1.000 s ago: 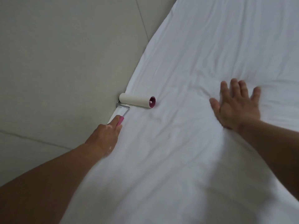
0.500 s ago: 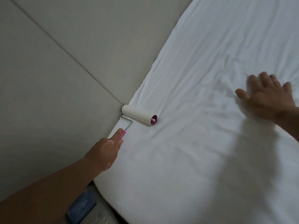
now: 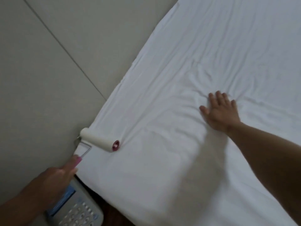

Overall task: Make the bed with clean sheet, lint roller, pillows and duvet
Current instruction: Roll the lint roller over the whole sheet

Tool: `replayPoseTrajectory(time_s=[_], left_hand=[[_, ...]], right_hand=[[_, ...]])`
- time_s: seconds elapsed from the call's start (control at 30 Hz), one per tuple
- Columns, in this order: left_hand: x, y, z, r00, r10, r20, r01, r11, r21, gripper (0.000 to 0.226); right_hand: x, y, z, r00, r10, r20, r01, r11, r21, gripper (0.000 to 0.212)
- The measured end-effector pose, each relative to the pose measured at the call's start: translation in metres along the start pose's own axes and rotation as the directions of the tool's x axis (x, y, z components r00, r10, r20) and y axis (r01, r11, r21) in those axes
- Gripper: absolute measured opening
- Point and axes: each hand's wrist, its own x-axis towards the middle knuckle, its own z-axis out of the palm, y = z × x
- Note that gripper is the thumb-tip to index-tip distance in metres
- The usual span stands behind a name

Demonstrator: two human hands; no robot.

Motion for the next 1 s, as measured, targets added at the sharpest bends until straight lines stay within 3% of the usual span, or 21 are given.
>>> replayPoseTrajectory(time_s=[0.13,0.17,0.2,0.23,0.4,0.47,0.5,0.57,0.67,0.87,1.0], left_hand=[[-0.014,-0.084,0.081,0.994,-0.066,-0.085,0.051,0.986,-0.162,0.055],[-0.015,-0.100,0.101,0.987,-0.041,-0.158,0.016,0.987,-0.158,0.054],[-0.018,-0.103,0.104,0.991,-0.028,-0.128,0.005,0.984,-0.175,0.054],[-0.025,-0.096,0.091,0.985,0.007,-0.170,-0.025,0.995,-0.098,0.053],[-0.027,0.008,-0.032,0.888,0.250,-0.385,-0.181,0.962,0.207,0.048],[-0.010,0.057,-0.080,0.958,0.151,-0.244,-0.131,0.987,0.096,0.043],[0.001,0.081,-0.101,0.980,0.054,-0.191,-0.070,0.994,-0.078,0.041],[0.035,0.117,-0.120,0.970,-0.047,-0.238,-0.023,0.959,-0.281,0.038],[0.105,0.173,-0.149,0.943,-0.009,-0.333,-0.096,0.950,-0.299,0.034],[0.243,0.285,-0.214,0.951,0.055,-0.305,-0.141,0.953,-0.267,0.031],[0.333,0.349,-0.264,0.949,0.048,-0.312,-0.133,0.957,-0.257,0.032]], right_hand=[[-0.012,-0.001,-0.002,1.000,-0.015,0.008,0.015,1.000,0.022,0.080],[-0.016,0.000,-0.002,1.000,-0.021,0.006,0.021,0.999,0.029,0.080],[-0.019,0.000,-0.002,1.000,-0.028,0.002,0.027,0.999,0.036,0.079],[-0.022,0.001,-0.003,0.999,-0.034,-0.002,0.034,0.999,0.038,0.079],[-0.026,0.012,-0.017,1.000,0.000,0.029,-0.002,0.997,0.073,0.080],[-0.023,0.022,-0.024,0.999,0.028,0.023,-0.030,0.995,0.093,0.079],[-0.019,0.030,-0.029,0.999,0.043,0.022,-0.045,0.994,0.098,0.079],[-0.007,0.047,-0.040,0.997,0.072,0.015,-0.073,0.993,0.094,0.078],[0.019,0.081,-0.053,0.994,0.109,-0.019,-0.107,0.991,0.078,0.078],[0.083,0.145,-0.065,0.987,0.160,-0.036,-0.160,0.987,0.008,0.081],[0.120,0.160,-0.055,0.982,0.181,-0.057,-0.178,0.982,0.059,0.082]])
